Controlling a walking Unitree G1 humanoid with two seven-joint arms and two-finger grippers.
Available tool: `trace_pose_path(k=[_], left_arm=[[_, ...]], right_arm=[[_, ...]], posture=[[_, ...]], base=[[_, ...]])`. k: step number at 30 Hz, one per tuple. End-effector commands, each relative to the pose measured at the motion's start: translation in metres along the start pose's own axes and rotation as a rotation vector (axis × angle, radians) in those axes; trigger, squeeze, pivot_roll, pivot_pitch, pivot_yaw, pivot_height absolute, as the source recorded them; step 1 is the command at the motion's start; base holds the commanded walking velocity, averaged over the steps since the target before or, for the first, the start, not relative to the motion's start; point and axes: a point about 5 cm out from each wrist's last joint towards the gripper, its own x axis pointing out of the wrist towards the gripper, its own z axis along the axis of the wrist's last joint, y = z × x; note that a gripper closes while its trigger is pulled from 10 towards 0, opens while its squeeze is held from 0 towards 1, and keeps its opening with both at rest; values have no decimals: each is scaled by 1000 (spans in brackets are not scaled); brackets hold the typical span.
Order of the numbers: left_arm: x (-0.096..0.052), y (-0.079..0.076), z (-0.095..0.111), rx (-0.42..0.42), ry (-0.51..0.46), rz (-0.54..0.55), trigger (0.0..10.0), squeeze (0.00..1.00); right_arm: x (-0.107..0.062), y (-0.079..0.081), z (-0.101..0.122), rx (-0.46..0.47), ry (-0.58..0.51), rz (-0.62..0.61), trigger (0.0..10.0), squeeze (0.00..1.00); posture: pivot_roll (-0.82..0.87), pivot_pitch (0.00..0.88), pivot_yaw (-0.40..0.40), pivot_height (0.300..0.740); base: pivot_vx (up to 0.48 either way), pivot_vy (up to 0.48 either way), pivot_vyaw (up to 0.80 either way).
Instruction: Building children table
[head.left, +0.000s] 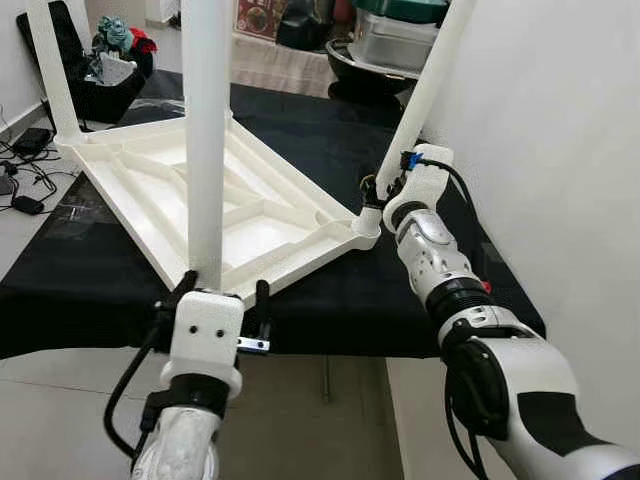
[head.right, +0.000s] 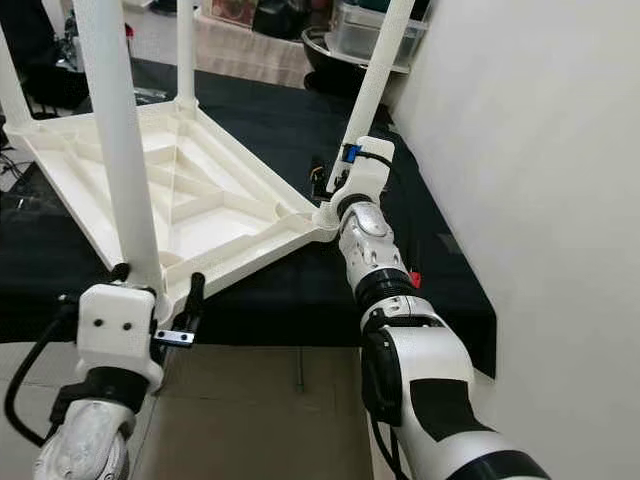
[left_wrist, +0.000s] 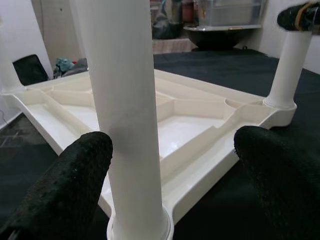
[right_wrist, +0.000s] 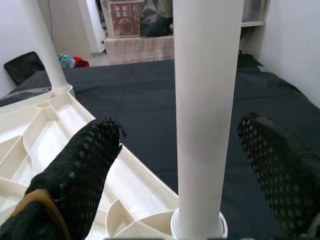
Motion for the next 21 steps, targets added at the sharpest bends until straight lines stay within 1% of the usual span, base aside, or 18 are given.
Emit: trace_pose_path(k=[1, 2, 3, 4, 6, 8, 10, 11, 16, 19, 21], left_arm=[[-4, -3, -9, -4, 52, -55, 10000, 0], [-4, -3, -9, -4, 52, -55, 10000, 0], [-3, -9, -13, -26, 69, -118, 10000, 0], [-3, -9, -13, -26, 69, -118, 10000, 0], [-1, -15, -13, -43, 70, -160, 10000, 0], [0, -17, -12, -37, 55, -172, 10000, 0], [1, -18, -10, -48, 47, -167, 10000, 0], [-1, -20, -13, -55, 64, -181, 10000, 0], [-5, -22, -18, -59, 92, -206, 10000, 0], [-10, -22, -23, -82, 134, -244, 10000, 0], [-10, -21, -24, -77, 135, -250, 10000, 0]], right_arm=[[1, -7, 6, 5, -16, -29, 10000, 0], [1, -7, 6, 5, -16, -29, 10000, 0], [2, -5, 8, -8, -20, -22, 10000, 0], [2, -5, 8, -8, -20, -22, 10000, 0], [2, -5, 8, -13, -17, -25, 10000, 0], [2, -5, 8, -7, -15, -33, 10000, 0], [3, -4, 8, 1, -14, -36, 10000, 0], [3, -3, 9, 7, -14, -37, 10000, 0], [4, 1, 11, 11, -17, -33, 10000, 0], [5, 4, 13, 40, -18, -31, 10000, 0], [5, 7, 13, 36, -15, -23, 10000, 0]], posture=[[170, 123, -219, 740], [170, 123, -219, 740], [168, 122, -217, 740], [168, 122, -217, 740], [164, 119, -213, 740], [162, 119, -214, 740], [162, 124, -211, 740], [164, 128, -216, 740], [164, 131, -214, 740], [166, 141, -221, 740], [160, 145, -216, 740]], base=[[0, 0, 0], [0, 0, 0], [0, 0, 0], [0, 0, 0], [0, 0, 0], [0, 0, 0], [0, 0, 0], [0, 0, 0], [0, 0, 0], [0, 0, 0], [0, 0, 0]])
